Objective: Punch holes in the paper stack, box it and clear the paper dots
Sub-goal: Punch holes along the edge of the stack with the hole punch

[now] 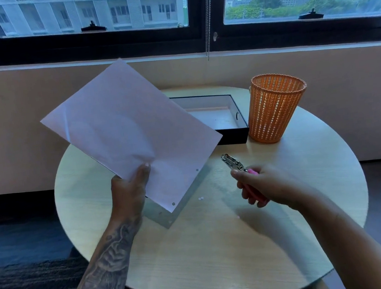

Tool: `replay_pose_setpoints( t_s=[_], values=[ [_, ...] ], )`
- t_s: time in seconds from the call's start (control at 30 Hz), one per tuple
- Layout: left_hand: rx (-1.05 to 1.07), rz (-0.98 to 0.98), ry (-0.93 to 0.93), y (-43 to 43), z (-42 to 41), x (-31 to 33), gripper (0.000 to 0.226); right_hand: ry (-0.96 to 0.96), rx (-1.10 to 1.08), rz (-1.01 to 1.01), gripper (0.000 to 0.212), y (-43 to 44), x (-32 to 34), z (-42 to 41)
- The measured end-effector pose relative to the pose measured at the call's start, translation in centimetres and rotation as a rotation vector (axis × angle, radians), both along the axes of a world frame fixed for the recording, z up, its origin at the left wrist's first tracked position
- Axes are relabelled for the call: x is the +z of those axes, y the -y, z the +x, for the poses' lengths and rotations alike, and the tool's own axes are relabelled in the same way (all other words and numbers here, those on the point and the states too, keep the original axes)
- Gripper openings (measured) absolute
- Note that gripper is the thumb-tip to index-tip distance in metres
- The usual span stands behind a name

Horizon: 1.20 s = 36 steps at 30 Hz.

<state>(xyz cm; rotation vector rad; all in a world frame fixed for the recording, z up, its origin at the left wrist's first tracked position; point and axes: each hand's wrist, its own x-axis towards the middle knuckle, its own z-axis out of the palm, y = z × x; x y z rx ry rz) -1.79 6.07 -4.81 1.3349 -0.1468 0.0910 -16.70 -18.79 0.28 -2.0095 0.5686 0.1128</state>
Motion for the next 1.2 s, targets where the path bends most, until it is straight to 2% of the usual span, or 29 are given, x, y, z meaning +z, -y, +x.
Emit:
replay_pose_setpoints(
  t_s=[0.17,0.27,0.37,0.43,0.5,0.57,0.63,0.73,0.8,0.87,0.93,1.03,1.1,1.2],
  values=[
    [-0.022,0.050,0.016,0.0,-0.3,0.8,0.008,0.159,-0.022,0.066,0.040,-0.4,-0.1,-1.2],
    [-0.095,0.037,-0.014,-0.3,-0.6,1.4,0.007,0.383,-0.166,0.071,0.029,-0.5,-0.4,-1.4],
    [-0.226,0.081,-0.034,-0.6,-0.8,1.9,0.013,0.558,-0.292,0.232,0.036,0.1,0.0,-1.2],
    [-0.311,0.155,-0.006,-0.7,-1.0,2.3,0.008,0.530,-0.277,0.364,0.042,0.9,0.4,-0.8],
    [-0.404,0.234,0.012,-0.7,-1.1,3.0,0.005,0.459,-0.202,0.523,0.037,1.2,0.6,-0.5],
    [-0.511,0.274,0.023,-0.7,-1.2,3.5,0.019,0.422,-0.117,0.673,0.029,1.0,0.4,-0.3],
    [-0.566,0.301,-0.001,-0.7,-1.1,3.8,0.030,0.395,-0.078,0.734,0.035,0.7,0.0,-0.1],
    [-0.583,0.279,-0.010,-0.5,-1.2,3.9,0.032,0.416,-0.094,0.776,0.045,0.1,-0.3,0.2],
    [-0.587,0.133,-0.081,-0.3,-1.6,3.9,0.046,0.443,-0.132,0.799,0.044,-0.1,-0.4,0.4],
    [-0.660,-0.151,-0.266,0.0,-2.2,3.7,0.055,0.475,-0.165,0.797,0.041,-0.3,-0.2,0.7],
    [-0.693,-0.338,-0.395,0.3,-2.9,3.2,0.043,0.519,-0.225,0.815,0.034,-0.4,-0.1,1.2],
    [-0.612,-0.393,-0.454,1.3,-3.6,2.1,0.032,0.581,-0.304,0.825,0.024,-0.2,0.0,1.9],
    [-0.594,-0.429,-0.478,2.2,-4.0,1.7,0.050,0.602,-0.323,0.821,0.024,-0.3,0.0,2.4],
    [-0.609,-0.546,-0.472,3.3,-4.5,1.6,0.050,0.626,-0.348,0.815,0.022,-0.5,0.0,2.9]
  ],
)
